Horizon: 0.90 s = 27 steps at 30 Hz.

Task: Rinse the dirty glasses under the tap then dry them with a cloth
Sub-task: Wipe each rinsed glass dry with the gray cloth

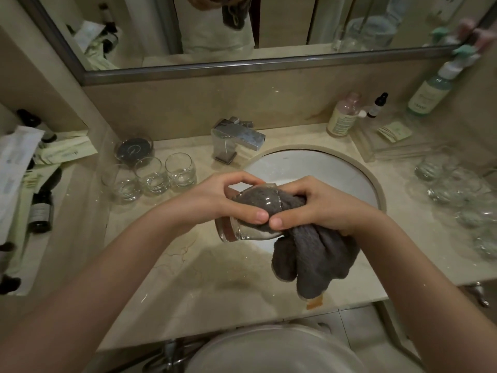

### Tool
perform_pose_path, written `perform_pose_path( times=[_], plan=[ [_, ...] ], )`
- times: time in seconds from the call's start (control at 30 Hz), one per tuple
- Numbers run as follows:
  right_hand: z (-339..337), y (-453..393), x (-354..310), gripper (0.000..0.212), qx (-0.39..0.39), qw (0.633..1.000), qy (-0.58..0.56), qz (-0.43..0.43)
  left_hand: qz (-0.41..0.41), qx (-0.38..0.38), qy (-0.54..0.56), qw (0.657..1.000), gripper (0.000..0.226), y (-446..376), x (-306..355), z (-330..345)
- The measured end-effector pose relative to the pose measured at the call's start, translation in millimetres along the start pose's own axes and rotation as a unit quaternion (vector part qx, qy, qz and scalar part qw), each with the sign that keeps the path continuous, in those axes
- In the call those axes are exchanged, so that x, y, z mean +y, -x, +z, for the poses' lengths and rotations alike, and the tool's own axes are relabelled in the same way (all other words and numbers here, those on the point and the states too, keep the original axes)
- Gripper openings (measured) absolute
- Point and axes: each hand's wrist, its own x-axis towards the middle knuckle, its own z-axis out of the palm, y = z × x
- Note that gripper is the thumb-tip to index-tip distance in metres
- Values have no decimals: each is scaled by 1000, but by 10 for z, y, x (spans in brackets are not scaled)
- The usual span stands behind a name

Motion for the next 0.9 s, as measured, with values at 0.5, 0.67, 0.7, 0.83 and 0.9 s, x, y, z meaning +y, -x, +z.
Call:
perform_pose_path(
  times=[0.5,0.67,0.7,0.83,0.9],
  plan=[
    [352,-280,377,9,328,904,-261,84,-36,207,111,971,88,-520,-608,-609],
    [429,-385,415,10,335,894,-280,99,-32,246,32,968,65,-744,-681,-741],
    [433,-402,416,9,336,893,-280,104,-30,253,17,967,69,-794,-716,-771],
    [437,-443,444,10,346,885,-289,114,-28,267,-36,963,77,-969,-838,-876],
    [438,-463,479,13,351,881,-293,119,-25,266,-70,961,78,-1036,-881,-926]
  ],
)
